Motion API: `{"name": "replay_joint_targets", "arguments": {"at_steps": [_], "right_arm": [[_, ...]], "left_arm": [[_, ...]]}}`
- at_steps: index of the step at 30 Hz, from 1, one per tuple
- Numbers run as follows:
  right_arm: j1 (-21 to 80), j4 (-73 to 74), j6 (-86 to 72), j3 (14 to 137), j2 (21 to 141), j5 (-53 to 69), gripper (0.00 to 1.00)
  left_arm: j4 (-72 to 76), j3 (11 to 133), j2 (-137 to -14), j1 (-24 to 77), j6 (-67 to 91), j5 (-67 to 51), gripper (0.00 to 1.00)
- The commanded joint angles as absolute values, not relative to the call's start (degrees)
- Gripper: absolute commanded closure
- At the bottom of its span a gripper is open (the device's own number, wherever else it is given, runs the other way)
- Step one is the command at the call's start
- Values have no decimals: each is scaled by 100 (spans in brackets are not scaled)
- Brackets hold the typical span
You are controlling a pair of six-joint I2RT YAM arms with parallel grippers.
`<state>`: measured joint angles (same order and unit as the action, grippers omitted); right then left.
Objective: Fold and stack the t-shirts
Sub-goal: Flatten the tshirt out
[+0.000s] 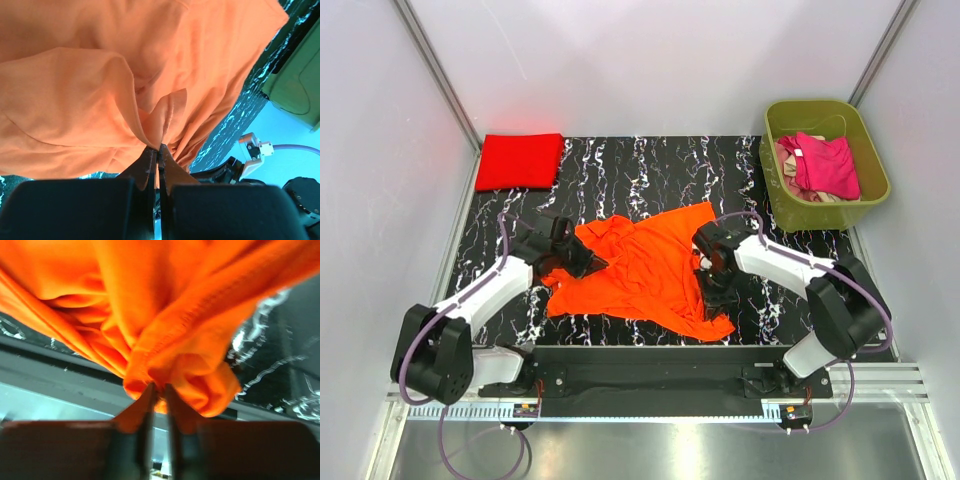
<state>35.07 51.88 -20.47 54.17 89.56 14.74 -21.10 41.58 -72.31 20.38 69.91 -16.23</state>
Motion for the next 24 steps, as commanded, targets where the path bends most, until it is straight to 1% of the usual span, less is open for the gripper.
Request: {"name": "replay_joint_targets", "arguments": {"at_steps": [1,2,5,7,11,12,14,15,16,17,19,20,21,22,23,24], "right_arm": [[3568,5352,-2460,5607,8492,740,86],[3568,5457,-2557,5694,8421,625,100],[3525,5624,-2698,6177,8209,133,100],[3262,5634,-2725,6590,8130,123,100],[2437,5581,-2602,7521,8331,35,100],[2017,5572,-2593,8063,8515,61,100],[1637,5581,-2610,8733,8718,228,100],[1443,5616,-2628,9493,8945,281,100],[1146,5677,-2689,9919,9060,325,100],[1029,5747,-2733,10810,9175,412,100],[827,6010,-2760,11790,9561,509,100],[809,6107,-2812,12613,9676,510,100],[774,6161,-2891,12943,9790,536,100],[721,6179,-3031,13233,9808,623,100],[703,6196,-3093,13758,9800,572,100],[703,6205,-3163,13972,9774,545,100]], "left_arm": [[-1951,4148,-6909,2004,7022,-1644,100],[-1995,4166,-6873,2004,6988,-1626,100],[-2372,4664,-6724,1995,6654,-1354,100],[-2644,5052,-6671,1978,6234,-1004,100],[-3261,6394,-6723,1750,5486,-361,100],[-3261,6599,-6750,1558,5232,-282,100],[-3252,7319,-6916,1346,4985,-264,100],[-3252,7591,-6987,1232,4853,-290,100],[-3252,7890,-7066,1048,4582,-281,100],[-3252,8536,-7249,959,4440,-299,100],[-3252,9260,-7470,670,4159,-483,100],[-3252,10055,-7680,590,4096,-579,100],[-3252,10464,-7786,502,4052,-771,100],[-3252,11286,-7874,370,3991,-852,100],[-3252,11694,-8058,334,3947,-913,100],[-3243,12081,-8120,299,3894,-1045,100]]}}
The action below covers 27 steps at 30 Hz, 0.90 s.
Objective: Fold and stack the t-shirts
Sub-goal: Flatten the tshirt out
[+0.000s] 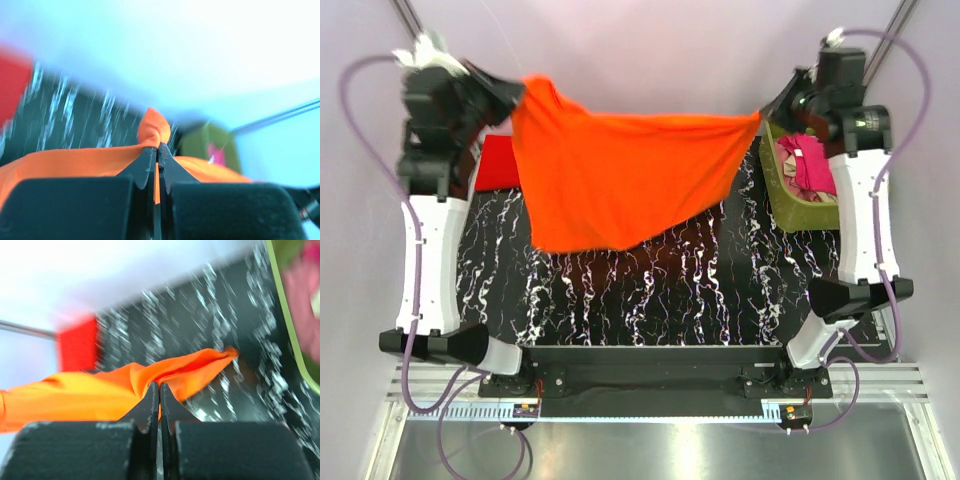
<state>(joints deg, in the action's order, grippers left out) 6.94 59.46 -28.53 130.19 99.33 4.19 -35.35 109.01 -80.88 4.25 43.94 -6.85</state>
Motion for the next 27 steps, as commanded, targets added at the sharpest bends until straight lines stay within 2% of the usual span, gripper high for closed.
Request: {"name": "replay_joint_targets", "arguments": {"at_steps": [1,4,6,7,9,13,14,16,17,18,22,27], "right_arm": [[694,6222,-3190,14183,9756,554,100],[686,6223,-3286,14494,9493,493,100],[686,6214,-3340,14047,9108,483,100],[686,6179,-3322,13793,8949,501,100],[686,6126,-3296,12757,8378,501,100],[686,5810,-3295,10280,7122,729,100],[694,5783,-3305,9239,6614,799,100],[686,5731,-3488,8240,6137,1036,100],[686,5722,-3585,7374,5726,1133,100],[694,5704,-3673,6956,5513,1247,100],[694,5704,-4051,5094,4817,1923,100],[686,5748,-3920,4439,4544,1899,100]], "left_arm": [[-3139,12720,-8191,281,3859,-1133,100],[-2813,13078,-8070,272,3797,-1511,100],[-2725,12764,-7789,272,3779,-1651,100],[-2681,12205,-7613,272,3710,-1678,100],[-2698,11404,-6955,281,3683,-1609,100],[-3127,8456,-5549,272,3858,-1240,100],[-3329,7959,-4954,272,3972,-952,100],[-3942,6592,-4275,264,4349,-687,100],[-4294,6261,-3689,264,4498,-512,100],[-5020,5988,-3422,264,4848,-162,100],[-6238,4915,-2305,264,5431,342,100],[-6285,4720,-2284,264,5538,747,100]]}}
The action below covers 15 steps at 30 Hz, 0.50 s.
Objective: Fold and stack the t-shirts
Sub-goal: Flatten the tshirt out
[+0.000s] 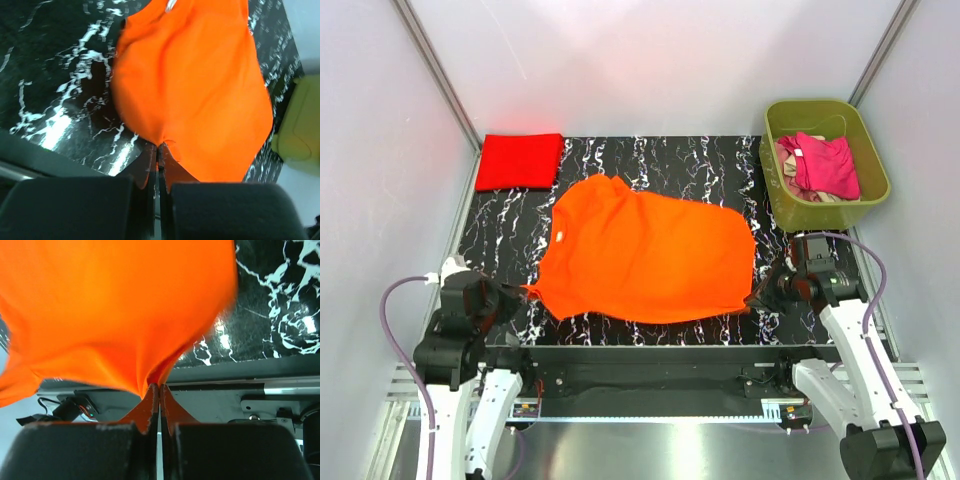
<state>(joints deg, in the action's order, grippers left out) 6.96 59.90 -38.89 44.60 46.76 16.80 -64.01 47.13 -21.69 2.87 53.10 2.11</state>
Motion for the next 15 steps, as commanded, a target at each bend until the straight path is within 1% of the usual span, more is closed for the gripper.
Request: {"name": "replay_joint_targets", "arguments": {"at_steps": [1,6,11,14,15], "right_arm": [[694,5748,-3876,4499,4596,1872,100],[694,5477,-3604,4939,5194,1635,100],[686,5388,-3481,5361,5703,1705,100],[686,5388,-3331,5607,5888,1626,100],[694,5344,-3305,5694,5941,1522,100]], "left_arm": [[-6223,4737,-2511,264,5494,747,100],[-5635,4834,-3399,255,5168,423,100],[-5003,4904,-3902,264,4949,-200,100],[-4738,5167,-4157,255,4695,-299,100],[-4581,5438,-4331,264,4615,-281,100]]}}
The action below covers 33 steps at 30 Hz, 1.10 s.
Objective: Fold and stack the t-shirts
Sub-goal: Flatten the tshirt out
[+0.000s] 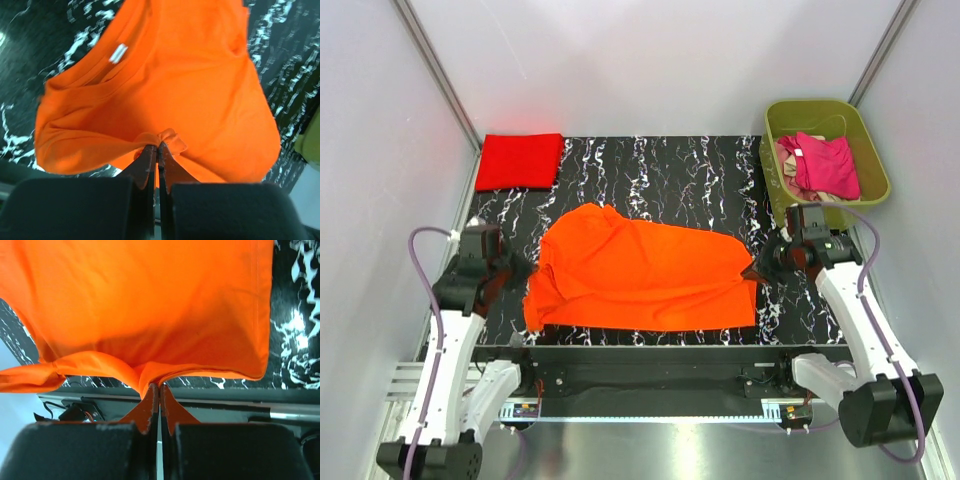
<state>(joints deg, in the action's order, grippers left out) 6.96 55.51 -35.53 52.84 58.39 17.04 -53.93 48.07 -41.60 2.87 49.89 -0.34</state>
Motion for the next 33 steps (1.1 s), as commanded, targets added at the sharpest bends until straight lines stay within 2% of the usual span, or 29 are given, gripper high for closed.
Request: {"name": "replay_joint_targets", "arguments": {"at_steps": [1,5,8,9,11,12,13,15,16,18,19,20,24,28,33], "right_arm": [[686,5292,-3287,5904,6133,1434,100],[686,4861,-3305,7020,7099,1231,100],[616,4615,-3209,8504,8224,1002,100],[572,4623,-3086,8969,8514,950,100],[318,4737,-3085,10471,9349,1036,100],[238,4929,-3163,11025,9595,1176,100],[168,5018,-3225,12092,10007,1213,100],[53,5167,-3339,13073,10317,1213,100],[35,5229,-3357,14000,10579,1213,100],[44,5517,-3445,14954,10844,1291,100],[-139,5598,-3506,15681,10933,1327,100],[-167,5660,-3559,15906,10968,1371,100],[-185,5590,-3490,15620,10320,1275,100],[-185,5528,-3033,13881,9144,1134,100],[-185,5660,-3172,11214,8001,1352,100]], "left_arm": [[-4466,5597,-4446,255,4545,-273,100],[-3878,6739,-5271,264,4369,-19,100],[-3316,7863,-6246,255,4141,-44,100],[-3279,8649,-6849,255,4079,-61,100],[-3139,9567,-7485,238,3921,-280,100],[-3085,10520,-8063,220,3903,-394,100],[-3033,11034,-8355,185,3911,-778,100],[-2734,12523,-9066,114,3911,-1228,100],[-2664,12986,-9253,106,3920,-1509,100],[-2357,13925,-9543,9,4051,-1722,100],[-2208,14052,-9536,9,4113,-1836,100],[-1797,13949,-9475,-191,4331,-2124,100],[-1318,13405,-8713,-316,4290,-2636,100],[-1362,12483,-8000,-316,4420,-2838,100],[-1782,10215,-6848,-237,4377,-2454,100]]}}
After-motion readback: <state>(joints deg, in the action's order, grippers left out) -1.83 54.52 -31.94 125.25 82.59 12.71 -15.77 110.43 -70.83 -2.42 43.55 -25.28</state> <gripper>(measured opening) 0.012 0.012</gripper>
